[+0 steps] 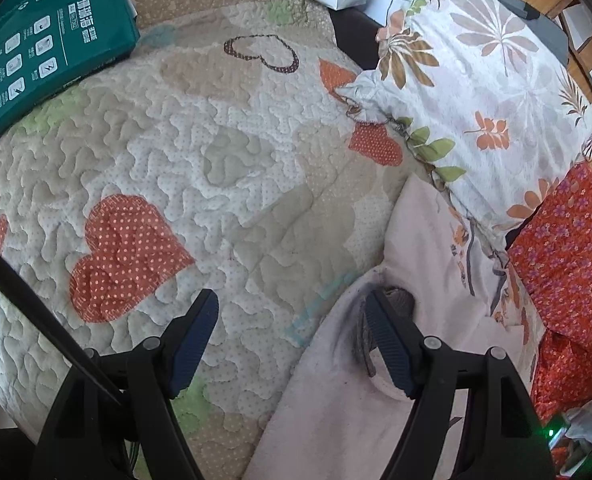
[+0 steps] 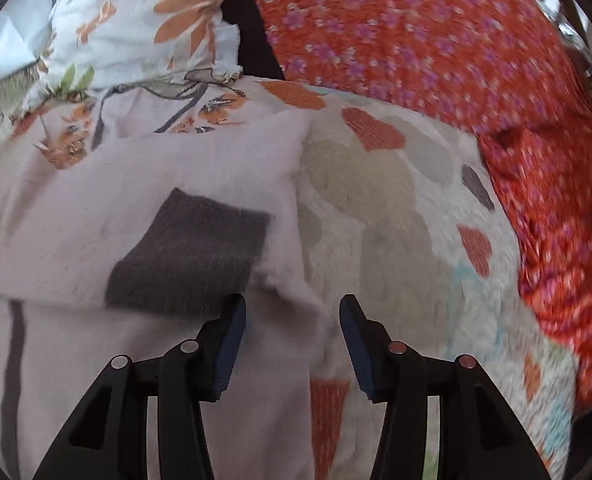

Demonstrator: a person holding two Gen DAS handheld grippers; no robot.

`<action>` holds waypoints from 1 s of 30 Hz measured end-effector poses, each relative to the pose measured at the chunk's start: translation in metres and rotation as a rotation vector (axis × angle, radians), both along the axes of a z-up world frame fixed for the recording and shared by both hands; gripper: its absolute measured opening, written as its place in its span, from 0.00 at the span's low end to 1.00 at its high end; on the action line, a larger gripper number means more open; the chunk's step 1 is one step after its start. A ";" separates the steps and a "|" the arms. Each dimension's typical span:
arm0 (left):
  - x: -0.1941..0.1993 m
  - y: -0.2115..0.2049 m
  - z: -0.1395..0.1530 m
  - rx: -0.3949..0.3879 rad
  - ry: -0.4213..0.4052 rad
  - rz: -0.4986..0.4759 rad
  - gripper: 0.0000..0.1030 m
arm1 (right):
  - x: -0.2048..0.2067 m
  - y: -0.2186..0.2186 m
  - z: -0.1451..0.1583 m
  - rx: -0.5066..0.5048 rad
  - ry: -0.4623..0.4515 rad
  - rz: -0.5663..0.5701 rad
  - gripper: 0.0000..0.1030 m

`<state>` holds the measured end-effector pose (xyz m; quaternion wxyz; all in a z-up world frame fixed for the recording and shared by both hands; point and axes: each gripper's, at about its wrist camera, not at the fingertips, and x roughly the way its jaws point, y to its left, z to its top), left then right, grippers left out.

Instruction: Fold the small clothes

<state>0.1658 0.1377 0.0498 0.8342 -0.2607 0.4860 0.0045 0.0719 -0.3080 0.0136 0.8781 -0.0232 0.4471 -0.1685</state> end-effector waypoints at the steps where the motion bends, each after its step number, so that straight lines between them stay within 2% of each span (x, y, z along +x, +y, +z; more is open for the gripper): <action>1: 0.001 0.001 -0.001 0.000 0.002 0.007 0.72 | 0.005 -0.002 -0.002 0.017 0.001 0.005 0.05; 3: 0.002 0.004 0.000 0.000 0.000 0.023 0.72 | 0.007 -0.012 -0.003 0.111 0.010 -0.015 0.06; 6: 0.003 0.007 -0.001 -0.017 0.002 0.039 0.72 | -0.010 -0.041 0.000 0.235 -0.050 -0.111 0.05; 10: 0.003 0.006 -0.001 -0.030 0.006 0.035 0.73 | -0.042 -0.098 -0.018 0.635 -0.186 -0.306 0.05; 12: 0.002 0.006 -0.002 -0.031 0.009 0.031 0.72 | -0.050 -0.106 -0.024 0.738 -0.232 -0.355 0.05; 14: 0.001 0.007 -0.002 -0.039 0.011 0.032 0.72 | -0.062 -0.120 -0.034 0.923 -0.322 -0.431 0.05; 17: -0.001 0.012 -0.002 -0.052 0.010 0.041 0.72 | -0.082 -0.139 -0.074 1.283 -0.438 -0.596 0.05; 18: -0.001 0.014 -0.001 -0.058 0.008 0.046 0.72 | -0.086 -0.141 -0.087 1.376 -0.465 -0.632 0.04; 19: -0.001 0.015 -0.001 -0.063 0.006 0.049 0.72 | -0.087 -0.141 -0.093 1.426 -0.483 -0.637 0.03; 20: -0.001 0.016 0.000 -0.070 0.005 0.051 0.73 | -0.086 -0.140 -0.089 1.409 -0.474 -0.626 0.04; 23: -0.002 0.019 0.002 -0.083 0.001 0.054 0.73 | -0.086 -0.136 -0.069 1.303 -0.408 -0.574 0.17; 25: -0.002 0.019 0.003 -0.084 -0.005 0.056 0.73 | -0.093 -0.133 -0.054 1.208 -0.373 -0.561 0.29; 30: -0.005 0.020 0.005 -0.070 -0.016 0.060 0.73 | -0.121 -0.117 -0.017 0.927 -0.356 -0.532 0.31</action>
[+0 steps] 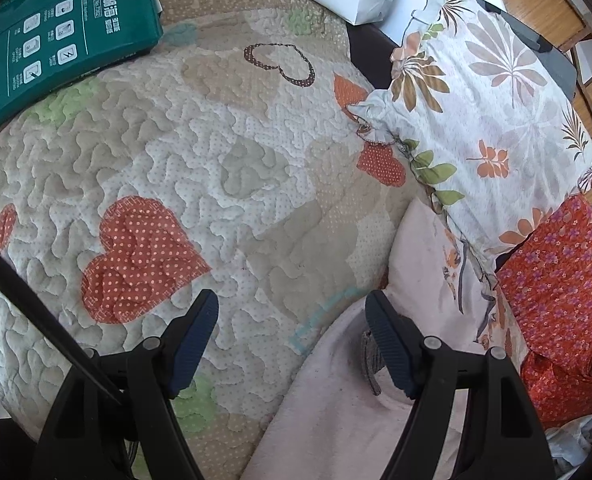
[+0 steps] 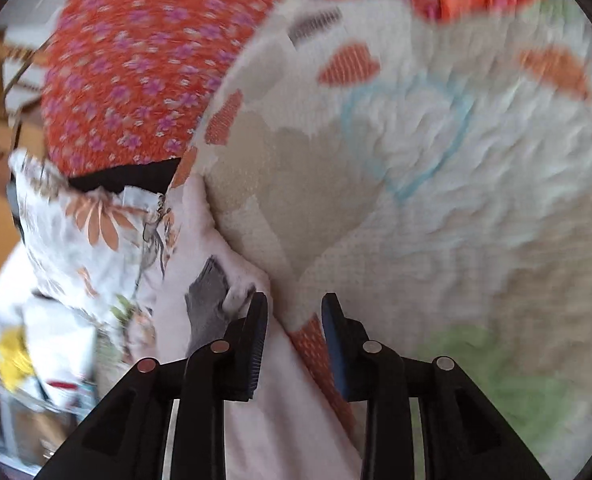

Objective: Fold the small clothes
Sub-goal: 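Release the hem and move the right tool over the folded cardigan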

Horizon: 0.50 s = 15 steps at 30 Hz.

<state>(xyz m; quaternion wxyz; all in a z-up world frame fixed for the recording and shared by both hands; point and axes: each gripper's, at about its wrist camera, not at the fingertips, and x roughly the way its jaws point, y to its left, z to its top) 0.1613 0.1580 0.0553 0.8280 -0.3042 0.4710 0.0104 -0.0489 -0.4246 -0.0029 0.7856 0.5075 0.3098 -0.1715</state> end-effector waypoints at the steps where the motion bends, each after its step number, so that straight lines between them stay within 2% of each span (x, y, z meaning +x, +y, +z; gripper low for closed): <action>1: 0.000 0.001 0.001 0.002 -0.003 0.002 0.73 | -0.004 0.011 0.013 -0.063 0.000 0.007 0.31; 3: -0.002 0.002 0.006 0.019 -0.021 0.010 0.73 | -0.002 0.033 0.029 -0.140 -0.009 0.055 0.31; 5: -0.003 0.001 0.014 0.053 -0.050 0.016 0.73 | 0.023 0.078 0.046 -0.226 -0.027 0.211 0.30; 6: -0.005 0.001 0.018 0.073 -0.066 0.015 0.73 | 0.033 0.097 0.049 -0.254 -0.034 0.280 0.27; 7: -0.006 0.000 0.023 0.092 -0.082 0.013 0.73 | 0.050 0.126 0.052 -0.287 -0.044 0.393 0.20; 9: -0.008 -0.001 0.031 0.128 -0.113 0.006 0.73 | 0.083 0.181 0.051 -0.317 -0.054 0.596 0.09; 12: -0.013 -0.003 0.048 0.207 -0.177 -0.006 0.73 | 0.134 0.262 0.044 -0.361 -0.047 0.825 0.09; 15: -0.019 -0.002 0.066 0.277 -0.252 0.000 0.76 | 0.170 0.311 0.029 -0.406 -0.009 0.914 0.09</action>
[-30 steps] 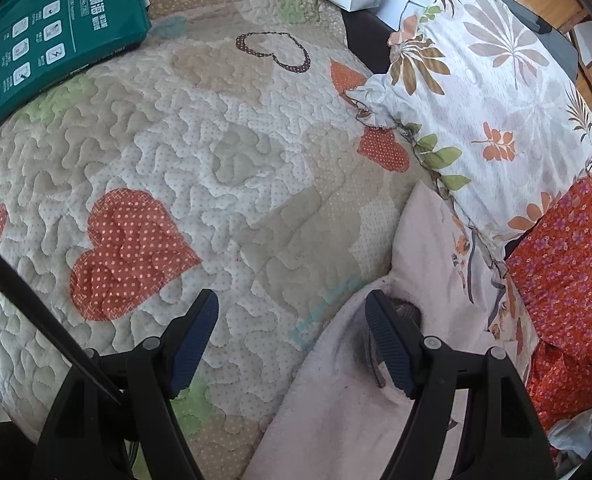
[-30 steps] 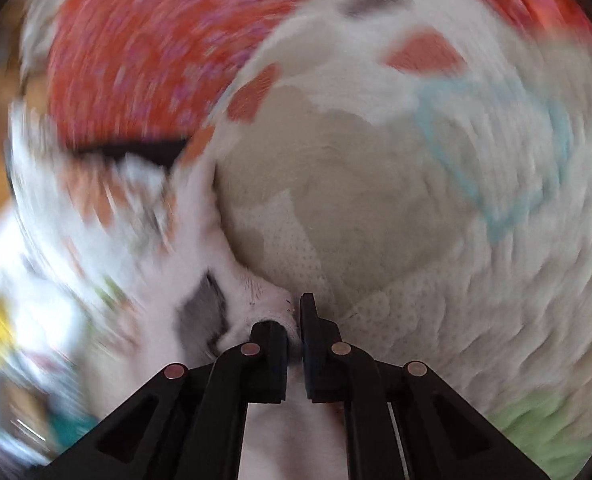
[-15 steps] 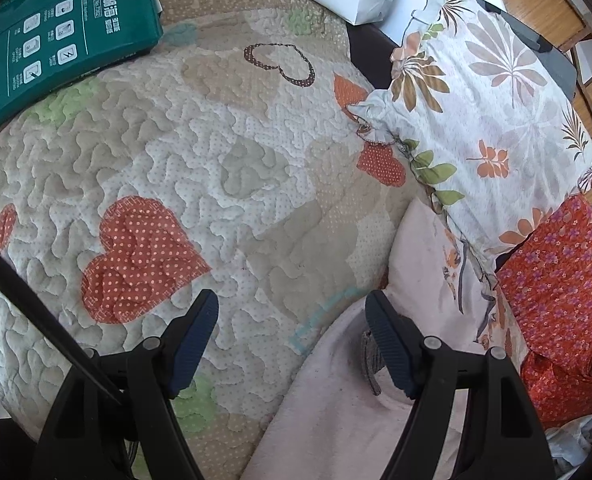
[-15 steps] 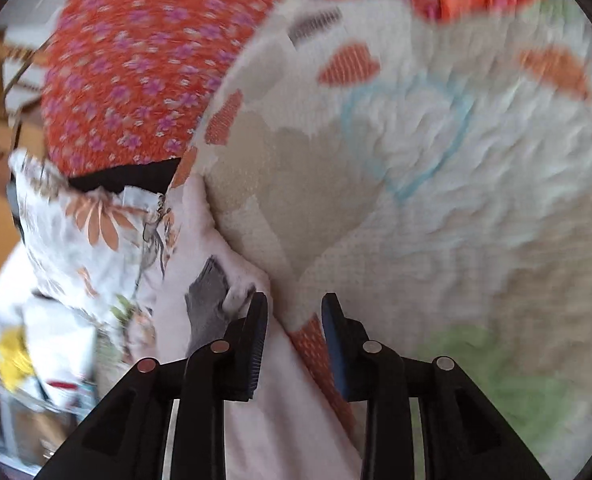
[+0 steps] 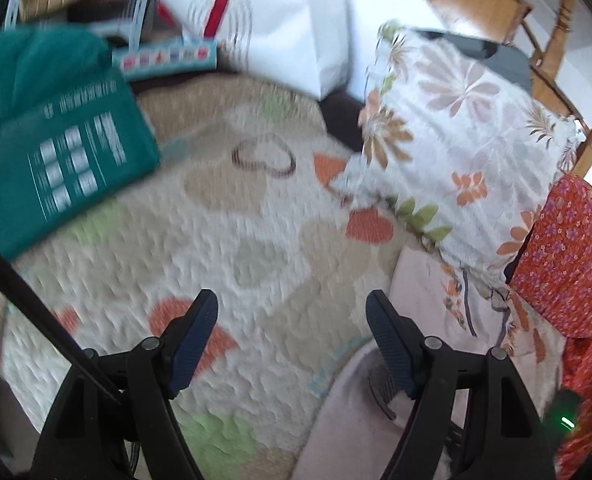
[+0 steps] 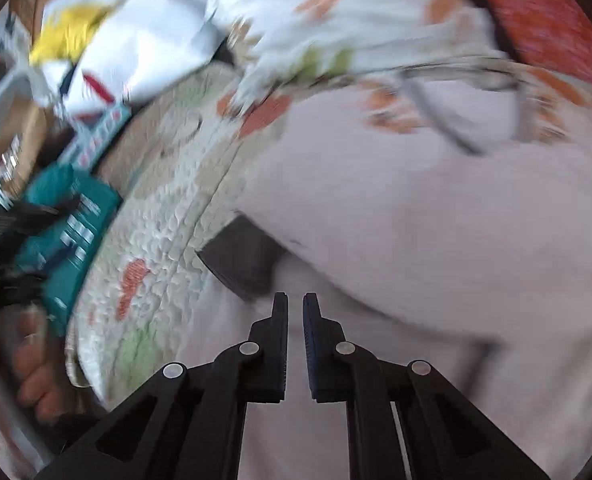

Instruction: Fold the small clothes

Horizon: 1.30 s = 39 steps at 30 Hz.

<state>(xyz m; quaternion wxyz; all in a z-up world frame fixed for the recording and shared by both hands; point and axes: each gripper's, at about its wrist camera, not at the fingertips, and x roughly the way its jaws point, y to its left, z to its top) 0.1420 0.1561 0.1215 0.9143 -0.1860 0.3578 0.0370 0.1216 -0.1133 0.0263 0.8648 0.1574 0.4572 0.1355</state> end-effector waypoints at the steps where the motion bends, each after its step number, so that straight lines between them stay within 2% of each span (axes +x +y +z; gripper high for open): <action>1: -0.003 0.002 0.006 0.020 -0.030 0.012 0.80 | 0.018 0.018 -0.008 -0.054 0.009 0.014 0.09; 3: -0.012 0.006 0.019 0.061 -0.113 0.052 0.85 | 0.040 0.034 -0.021 -0.141 0.026 -0.009 0.09; 4: -0.015 0.007 0.024 0.077 -0.144 0.068 0.90 | 0.053 0.042 -0.030 -0.152 0.042 -0.024 0.09; 7: -0.026 0.010 0.036 0.129 -0.229 0.109 1.00 | 0.063 0.058 -0.026 -0.122 0.030 -0.037 0.09; 9: -0.031 0.012 0.041 0.126 -0.273 0.114 1.00 | 0.065 0.074 -0.024 -0.052 0.051 0.061 0.09; 11: -0.034 0.016 0.044 0.095 -0.298 0.105 1.00 | 0.055 0.089 -0.020 -0.026 0.068 0.169 0.09; 14: -0.038 0.021 0.043 0.050 -0.296 0.107 1.00 | 0.033 0.082 -0.001 -0.016 0.023 0.207 0.09; 16: -0.034 0.020 0.038 0.064 -0.236 0.116 1.00 | 0.022 0.058 0.016 -0.016 -0.024 0.160 0.09; 19: -0.026 0.013 0.030 0.045 -0.172 0.062 1.00 | 0.020 0.013 0.031 -0.092 -0.070 -0.004 0.09; 23: -0.025 0.002 0.021 0.040 -0.150 0.030 1.00 | 0.017 -0.052 0.021 -0.210 -0.028 -0.191 0.09; 27: -0.024 -0.006 0.013 0.043 -0.121 0.006 1.00 | -0.009 -0.130 0.020 -0.222 -0.001 -0.343 0.10; 29: -0.021 -0.009 0.011 0.032 -0.109 0.001 1.00 | -0.023 -0.173 0.027 -0.217 -0.001 -0.436 0.20; 30: -0.019 -0.011 0.009 0.023 -0.102 -0.003 1.00 | -0.027 -0.190 0.028 -0.213 0.002 -0.477 0.32; 31: -0.018 -0.013 0.008 0.019 -0.095 -0.008 1.00 | -0.033 -0.208 0.028 -0.205 0.004 -0.515 0.40; 34: -0.015 -0.022 0.003 0.026 -0.080 -0.027 1.00 | -0.038 -0.242 0.021 -0.191 0.030 -0.567 0.41; 39: -0.011 -0.038 -0.003 0.074 -0.062 -0.060 1.00 | -0.029 -0.244 0.002 -0.172 0.066 -0.537 0.41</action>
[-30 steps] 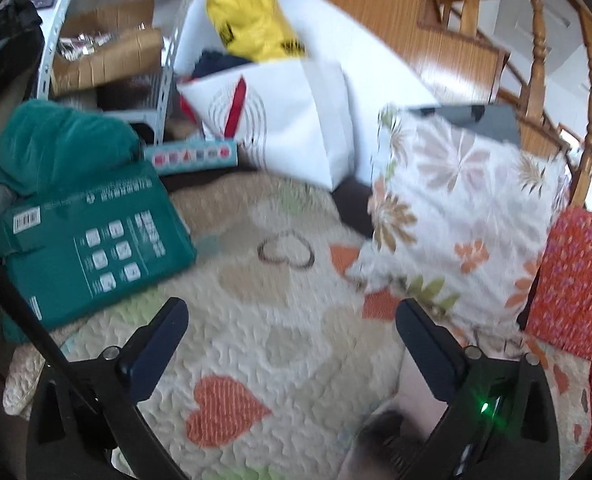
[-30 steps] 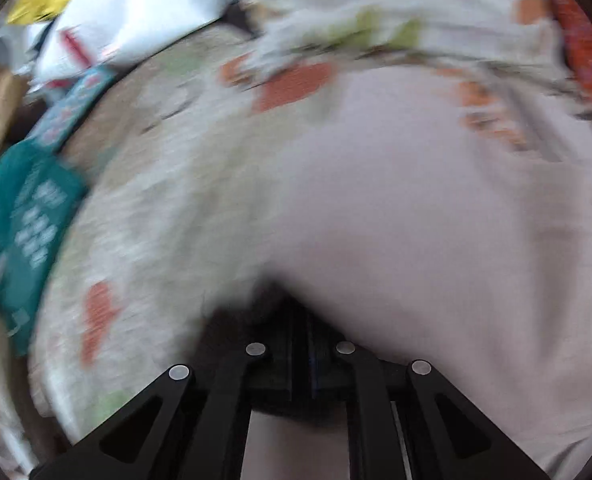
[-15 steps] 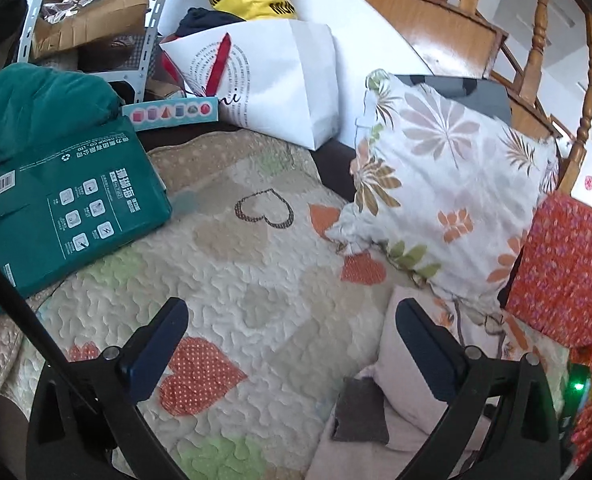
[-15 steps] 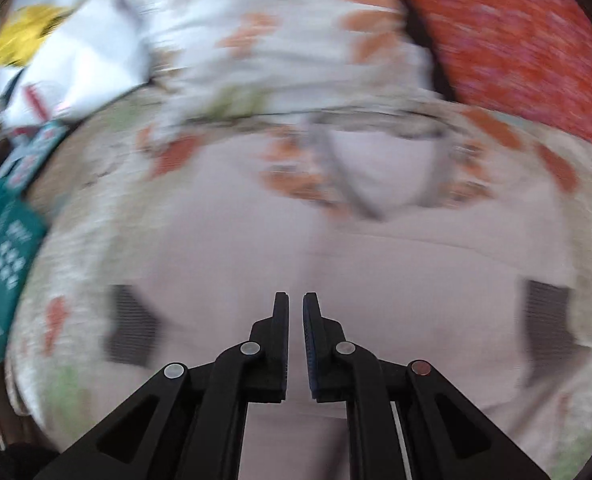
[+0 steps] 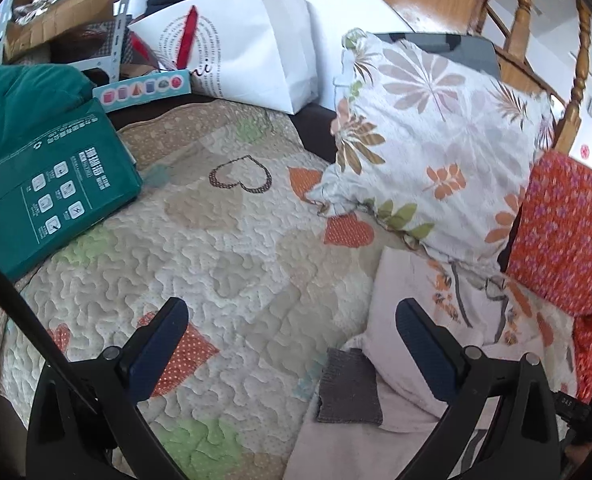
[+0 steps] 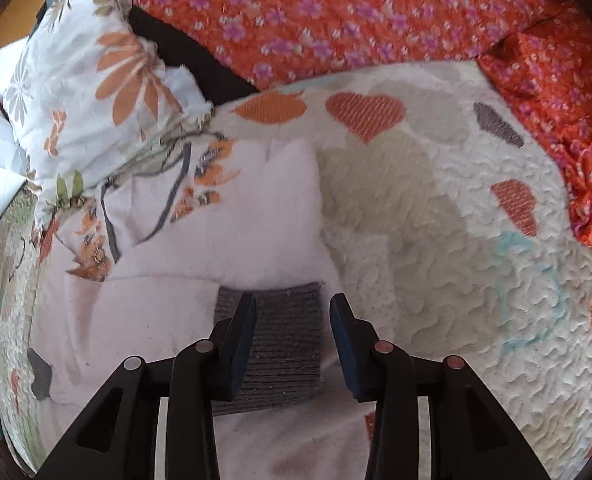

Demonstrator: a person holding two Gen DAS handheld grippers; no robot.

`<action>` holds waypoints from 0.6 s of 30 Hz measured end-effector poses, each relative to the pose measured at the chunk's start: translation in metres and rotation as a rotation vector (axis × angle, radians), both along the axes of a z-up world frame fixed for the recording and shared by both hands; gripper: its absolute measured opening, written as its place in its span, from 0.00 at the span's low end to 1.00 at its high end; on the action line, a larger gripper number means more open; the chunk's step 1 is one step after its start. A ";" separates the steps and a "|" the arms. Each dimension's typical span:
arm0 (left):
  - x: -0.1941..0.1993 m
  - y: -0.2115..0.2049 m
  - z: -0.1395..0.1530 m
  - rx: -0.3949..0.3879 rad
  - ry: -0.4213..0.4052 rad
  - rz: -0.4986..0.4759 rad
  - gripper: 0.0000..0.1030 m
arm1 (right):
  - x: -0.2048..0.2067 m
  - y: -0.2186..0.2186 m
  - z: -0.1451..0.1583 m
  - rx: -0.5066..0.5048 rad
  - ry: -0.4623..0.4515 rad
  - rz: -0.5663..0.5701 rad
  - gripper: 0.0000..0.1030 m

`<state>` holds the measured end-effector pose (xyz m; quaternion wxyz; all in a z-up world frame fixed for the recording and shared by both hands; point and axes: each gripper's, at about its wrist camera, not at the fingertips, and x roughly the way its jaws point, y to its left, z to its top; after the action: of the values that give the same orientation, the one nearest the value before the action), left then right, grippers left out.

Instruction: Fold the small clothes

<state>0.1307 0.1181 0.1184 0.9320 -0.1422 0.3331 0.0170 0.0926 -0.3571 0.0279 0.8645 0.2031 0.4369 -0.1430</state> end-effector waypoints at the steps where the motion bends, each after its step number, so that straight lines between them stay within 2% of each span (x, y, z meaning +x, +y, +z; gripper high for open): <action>1: 0.001 -0.001 -0.001 0.003 0.002 -0.005 1.00 | 0.004 0.002 -0.006 0.002 0.013 0.005 0.41; 3: 0.002 -0.005 -0.003 0.014 0.008 -0.013 1.00 | 0.008 0.006 -0.018 -0.012 0.046 0.015 0.40; 6: 0.005 -0.006 -0.005 0.031 0.017 -0.006 1.00 | 0.009 0.015 -0.018 -0.060 0.062 0.029 0.08; 11: 0.009 0.000 -0.010 0.013 0.047 0.012 1.00 | -0.019 0.003 0.000 -0.024 -0.002 -0.012 0.07; 15: 0.007 0.001 -0.011 0.007 0.056 0.013 1.00 | -0.029 -0.011 -0.014 -0.043 0.077 -0.058 0.08; 18: 0.006 0.001 -0.011 0.005 0.058 0.014 1.00 | -0.033 -0.001 -0.009 -0.101 0.074 -0.062 0.13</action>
<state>0.1368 0.1190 0.1074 0.9221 -0.1418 0.3589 0.0286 0.0597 -0.3582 0.0191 0.8521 0.1672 0.4543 -0.1989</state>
